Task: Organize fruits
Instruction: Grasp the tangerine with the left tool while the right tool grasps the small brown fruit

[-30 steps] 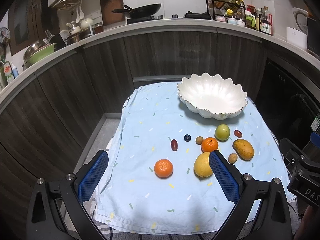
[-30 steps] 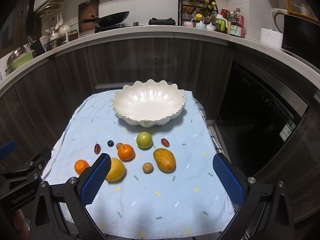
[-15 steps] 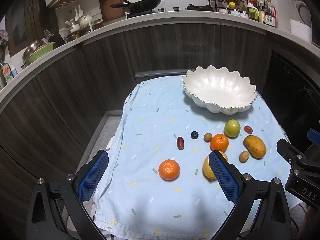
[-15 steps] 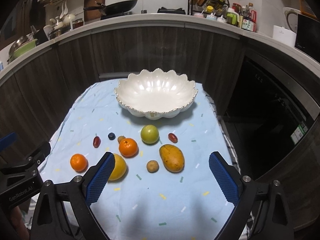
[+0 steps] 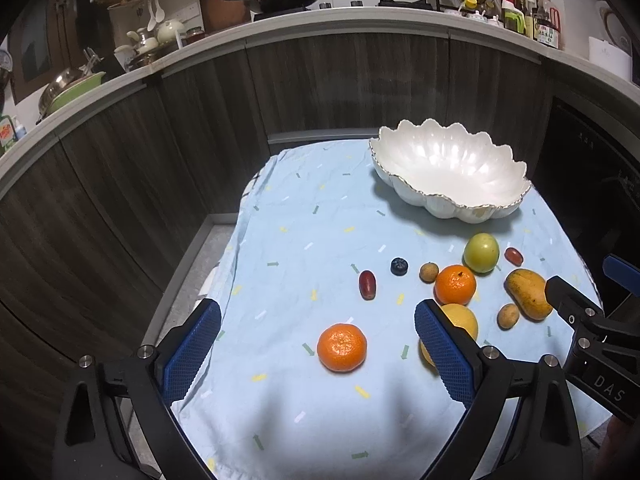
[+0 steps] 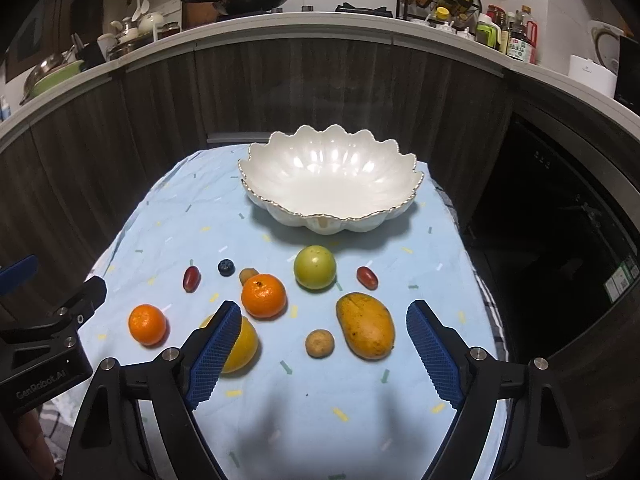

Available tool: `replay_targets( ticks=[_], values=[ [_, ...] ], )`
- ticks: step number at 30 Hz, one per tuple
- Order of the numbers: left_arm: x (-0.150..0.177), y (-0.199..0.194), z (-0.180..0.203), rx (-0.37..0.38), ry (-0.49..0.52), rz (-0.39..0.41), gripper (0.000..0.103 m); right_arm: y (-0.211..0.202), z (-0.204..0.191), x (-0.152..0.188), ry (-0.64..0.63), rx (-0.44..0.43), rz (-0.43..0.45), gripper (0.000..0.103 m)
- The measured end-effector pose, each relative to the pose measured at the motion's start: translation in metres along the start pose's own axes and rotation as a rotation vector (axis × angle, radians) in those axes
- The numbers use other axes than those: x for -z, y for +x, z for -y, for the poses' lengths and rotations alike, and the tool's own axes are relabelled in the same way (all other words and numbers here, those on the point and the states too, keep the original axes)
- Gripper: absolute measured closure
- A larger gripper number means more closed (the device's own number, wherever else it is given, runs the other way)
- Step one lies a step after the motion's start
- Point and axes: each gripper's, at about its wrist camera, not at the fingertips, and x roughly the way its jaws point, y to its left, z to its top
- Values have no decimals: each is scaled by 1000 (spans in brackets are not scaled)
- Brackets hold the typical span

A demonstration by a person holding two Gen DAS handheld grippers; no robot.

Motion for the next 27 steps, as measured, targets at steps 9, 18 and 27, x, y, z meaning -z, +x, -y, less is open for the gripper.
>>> replay_targets(
  ticks=[9,18,27],
  values=[
    [10,27,7,9,57,10,10,20,-7,8,-31,-9,-3,27],
    [22,50,12,16,83,-5,18,38,-10,16,-54,-5,-22,30],
    [35,71,12,24,92,-42,23,60,-15,27,-75,-25,-61,43]
  ],
)
